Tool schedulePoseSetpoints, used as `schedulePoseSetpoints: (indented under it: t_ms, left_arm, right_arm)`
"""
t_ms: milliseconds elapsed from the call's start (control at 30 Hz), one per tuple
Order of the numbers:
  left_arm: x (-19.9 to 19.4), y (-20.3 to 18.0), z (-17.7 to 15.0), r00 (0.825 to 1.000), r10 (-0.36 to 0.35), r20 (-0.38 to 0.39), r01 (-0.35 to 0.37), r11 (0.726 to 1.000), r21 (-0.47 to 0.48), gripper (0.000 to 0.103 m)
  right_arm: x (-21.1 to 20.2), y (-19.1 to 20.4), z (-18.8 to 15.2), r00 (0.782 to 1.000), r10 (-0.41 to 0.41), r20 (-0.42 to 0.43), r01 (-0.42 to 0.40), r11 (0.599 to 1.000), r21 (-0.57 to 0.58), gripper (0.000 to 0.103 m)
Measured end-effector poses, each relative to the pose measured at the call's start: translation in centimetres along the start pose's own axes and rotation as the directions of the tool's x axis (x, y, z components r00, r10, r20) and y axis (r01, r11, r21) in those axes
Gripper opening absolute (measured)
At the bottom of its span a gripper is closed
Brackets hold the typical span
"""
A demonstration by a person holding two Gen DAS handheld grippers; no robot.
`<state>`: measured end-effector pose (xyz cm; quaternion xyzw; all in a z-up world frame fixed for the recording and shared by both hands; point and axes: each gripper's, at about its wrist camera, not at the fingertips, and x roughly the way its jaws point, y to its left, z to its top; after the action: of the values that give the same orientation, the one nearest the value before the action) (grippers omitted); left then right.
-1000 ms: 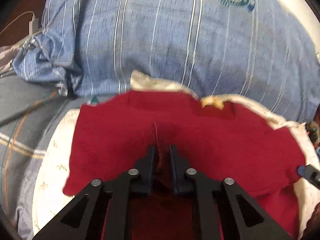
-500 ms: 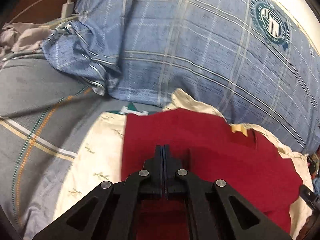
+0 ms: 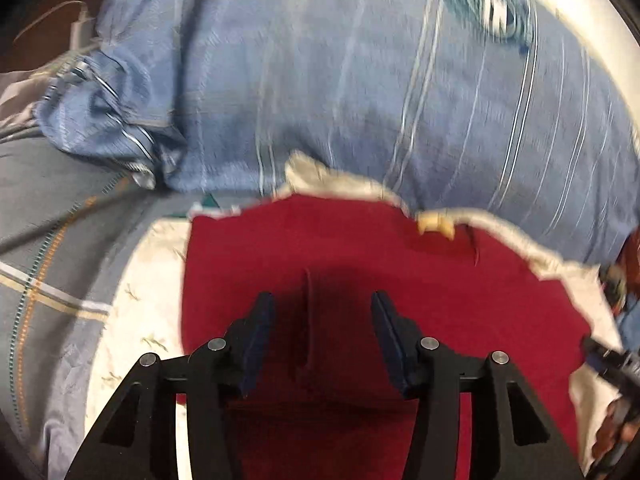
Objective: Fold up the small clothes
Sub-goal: 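Pinch the folded sweater center with the left gripper and press it flat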
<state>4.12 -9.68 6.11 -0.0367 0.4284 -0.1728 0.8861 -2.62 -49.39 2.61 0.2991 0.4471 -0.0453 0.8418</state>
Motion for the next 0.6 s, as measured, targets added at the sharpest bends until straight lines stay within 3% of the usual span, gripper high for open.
schedulePoseSetpoints:
  t_ms: [33, 100, 167, 233, 300, 367, 433, 533, 600]
  left_arm:
    - [0.8, -0.2, -0.2, 1.000, 0.004, -0.029, -0.004, 1.000, 0.006, 0.044]
    - [2.1, -0.7, -0.4, 0.997, 0.031, -0.069, -0.029, 0.999, 0.033, 0.018]
    - [2.0, -1.0, -0.2, 0.998, 0.034, -0.045, -0.032, 0.999, 0.040, 0.009]
    - [0.4, -0.6, 0.6, 0.999, -0.036, 0.009, 0.036, 0.999, -0.005, 0.008]
    - [-2.2, 0.6, 1.4, 0.988, -0.085, 0.125, 0.093, 0.994, -0.058, 0.008]
    - [-4.5, 2.6, 2.0, 0.977, -0.061, 0.207, 0.085, 0.990, -0.110, 0.008]
    - [-4.3, 4.4, 2.1, 0.982, -0.008, 0.188, 0.038, 0.988, -0.152, 0.007]
    - [-1.8, 5.4, 1.3, 0.996, -0.034, 0.083, 0.050, 0.978, -0.205, 0.007]
    - [-1.2, 4.7, 1.3, 0.997, -0.017, 0.069, 0.029, 0.983, -0.179, 0.007]
  right_arm:
    - [0.0, 0.0, 0.0, 1.000, 0.002, -0.001, -0.002, 1.000, 0.002, 0.072]
    - [0.0, 0.1, -0.1, 1.000, 0.000, -0.001, 0.000, 1.000, 0.000, 0.072]
    - [-0.1, 0.2, -0.1, 1.000, -0.001, 0.003, 0.001, 1.000, -0.002, 0.072]
    - [-0.3, 0.2, 0.0, 1.000, -0.002, 0.012, 0.002, 1.000, 0.000, 0.072]
    - [-0.6, 0.2, 0.1, 1.000, -0.010, 0.027, 0.010, 1.000, -0.001, 0.072]
    - [-0.8, 0.2, 0.2, 0.999, -0.024, 0.038, 0.024, 1.000, -0.009, 0.072]
    - [-0.6, 0.2, 0.3, 0.999, -0.032, 0.029, 0.033, 0.999, -0.017, 0.074]
    - [0.1, 0.7, 0.5, 0.998, -0.061, -0.029, 0.059, 0.996, -0.069, 0.075]
    - [0.0, 1.3, 0.3, 0.996, -0.078, -0.040, 0.072, 0.989, -0.127, 0.075]
